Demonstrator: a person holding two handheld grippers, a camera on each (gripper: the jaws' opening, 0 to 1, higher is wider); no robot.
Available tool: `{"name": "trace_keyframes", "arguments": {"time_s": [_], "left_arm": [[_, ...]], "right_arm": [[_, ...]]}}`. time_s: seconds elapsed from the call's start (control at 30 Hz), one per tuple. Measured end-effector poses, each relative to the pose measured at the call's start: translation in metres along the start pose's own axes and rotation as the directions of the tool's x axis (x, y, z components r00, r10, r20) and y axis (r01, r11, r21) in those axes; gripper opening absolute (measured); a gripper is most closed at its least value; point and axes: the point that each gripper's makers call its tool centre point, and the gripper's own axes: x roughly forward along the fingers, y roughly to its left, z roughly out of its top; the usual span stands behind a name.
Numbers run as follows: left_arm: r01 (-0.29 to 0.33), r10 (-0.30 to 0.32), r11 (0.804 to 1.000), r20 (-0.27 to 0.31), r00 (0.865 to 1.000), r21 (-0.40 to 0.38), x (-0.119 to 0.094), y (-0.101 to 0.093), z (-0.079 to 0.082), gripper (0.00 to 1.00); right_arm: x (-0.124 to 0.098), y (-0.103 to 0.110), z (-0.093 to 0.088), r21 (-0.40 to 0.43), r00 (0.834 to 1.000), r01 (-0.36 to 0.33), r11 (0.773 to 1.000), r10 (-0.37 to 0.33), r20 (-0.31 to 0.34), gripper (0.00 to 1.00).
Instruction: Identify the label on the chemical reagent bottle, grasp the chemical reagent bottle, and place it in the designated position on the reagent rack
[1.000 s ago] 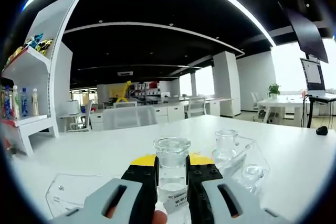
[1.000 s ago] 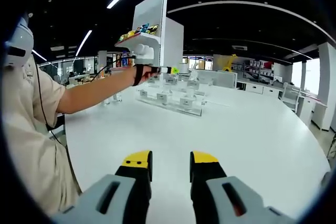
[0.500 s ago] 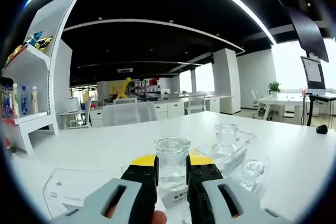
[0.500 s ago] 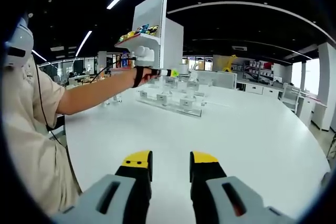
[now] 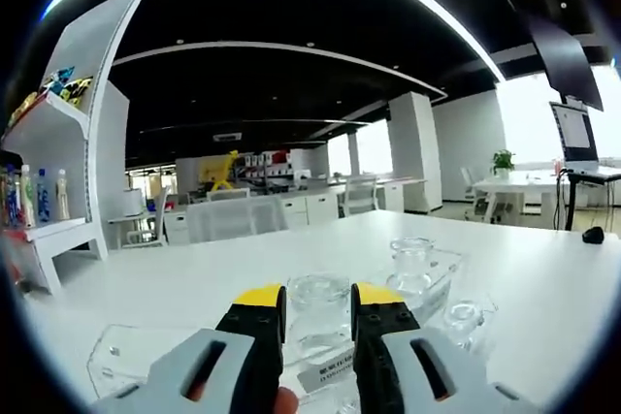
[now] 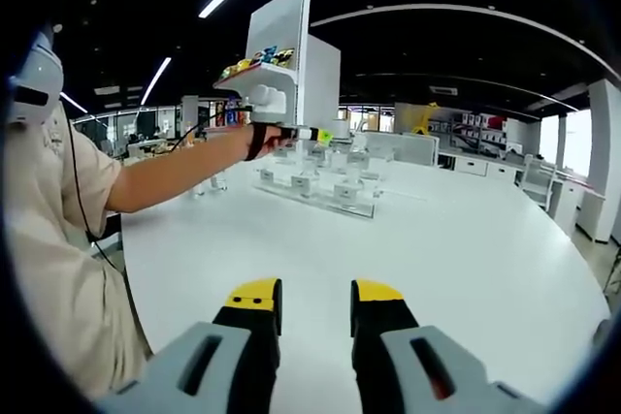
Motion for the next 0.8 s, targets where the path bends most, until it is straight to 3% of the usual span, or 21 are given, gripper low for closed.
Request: {"name": "trace_keyframes", "arguments": {"time_s": [0.27,0.8], "left_arm": [[-0.005,0.006,0.999,-0.004,1.0,0.035,-0.005,0.001,0.0,0.31],[-0.008,0.007,0.996,0.017,1.0,0.087,-0.022,-0.002,0.015,0.36]], "right_arm": [[-0.003,0.002,0.002,-0.003,1.0,-0.006,1.0,0.006,0.01,0.28],[-0.009,0.012,0.009,-0.017,0.998,-0.031,0.999,0.031,0.046,0.28]]}}
